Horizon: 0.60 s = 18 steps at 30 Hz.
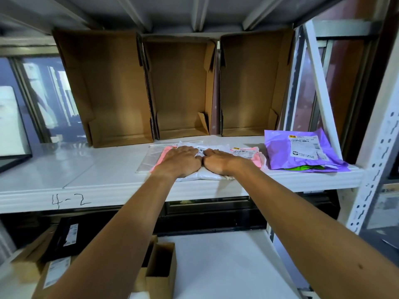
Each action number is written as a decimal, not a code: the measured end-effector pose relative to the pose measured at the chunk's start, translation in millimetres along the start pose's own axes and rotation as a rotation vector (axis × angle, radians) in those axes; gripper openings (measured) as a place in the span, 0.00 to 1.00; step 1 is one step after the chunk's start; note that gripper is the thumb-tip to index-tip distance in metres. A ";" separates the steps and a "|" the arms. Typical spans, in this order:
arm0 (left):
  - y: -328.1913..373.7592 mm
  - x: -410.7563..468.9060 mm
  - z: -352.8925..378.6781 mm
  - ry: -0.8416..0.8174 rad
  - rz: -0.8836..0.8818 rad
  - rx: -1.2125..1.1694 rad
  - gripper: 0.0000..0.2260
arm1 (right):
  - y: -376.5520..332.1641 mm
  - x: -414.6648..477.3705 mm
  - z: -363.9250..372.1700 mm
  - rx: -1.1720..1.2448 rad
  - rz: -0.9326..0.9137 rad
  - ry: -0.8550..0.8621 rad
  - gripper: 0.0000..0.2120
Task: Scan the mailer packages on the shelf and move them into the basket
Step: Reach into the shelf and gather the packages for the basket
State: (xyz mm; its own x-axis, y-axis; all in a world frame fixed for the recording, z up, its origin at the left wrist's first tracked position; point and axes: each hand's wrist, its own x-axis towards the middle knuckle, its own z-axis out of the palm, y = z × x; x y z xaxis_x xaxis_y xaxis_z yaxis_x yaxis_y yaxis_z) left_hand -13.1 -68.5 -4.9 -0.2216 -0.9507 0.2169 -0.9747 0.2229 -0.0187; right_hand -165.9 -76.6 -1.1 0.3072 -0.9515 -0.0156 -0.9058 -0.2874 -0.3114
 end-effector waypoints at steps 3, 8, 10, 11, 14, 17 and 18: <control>-0.8 0.9 1.1 -0.009 -0.008 -0.011 0.25 | 1.0 0.4 1.2 -0.003 0.003 0.007 0.29; -0.7 0.0 0.6 -0.015 -0.002 -0.033 0.26 | 0.9 -1.7 1.3 -0.014 -0.008 0.013 0.29; -1.1 0.8 0.5 -0.004 0.001 -0.038 0.26 | 0.7 -2.7 1.0 -0.023 -0.014 0.014 0.29; -1.7 0.8 0.5 -0.009 -0.002 -0.039 0.26 | 0.5 -3.0 0.9 -0.029 -0.016 0.014 0.29; -0.1 -0.5 -1.2 -0.007 -0.007 -0.050 0.25 | -0.5 -3.8 0.1 -0.032 -0.018 0.017 0.29; 4.4 -6.7 -6.5 0.027 -0.032 -0.078 0.21 | -1.0 -5.1 -1.1 -0.026 -0.028 0.023 0.28; 5.5 -6.7 -6.2 0.044 -0.034 -0.084 0.18 | -1.2 -5.8 -1.3 -0.022 -0.031 0.026 0.28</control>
State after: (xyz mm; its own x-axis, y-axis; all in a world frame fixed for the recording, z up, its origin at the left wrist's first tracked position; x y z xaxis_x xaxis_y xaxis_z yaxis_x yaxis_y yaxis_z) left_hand -16.8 -59.5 -0.4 -0.1847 -0.9482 0.2585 -0.9753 0.2093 0.0709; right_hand -167.0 -70.9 0.6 0.3278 -0.9446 0.0188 -0.9021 -0.3189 -0.2906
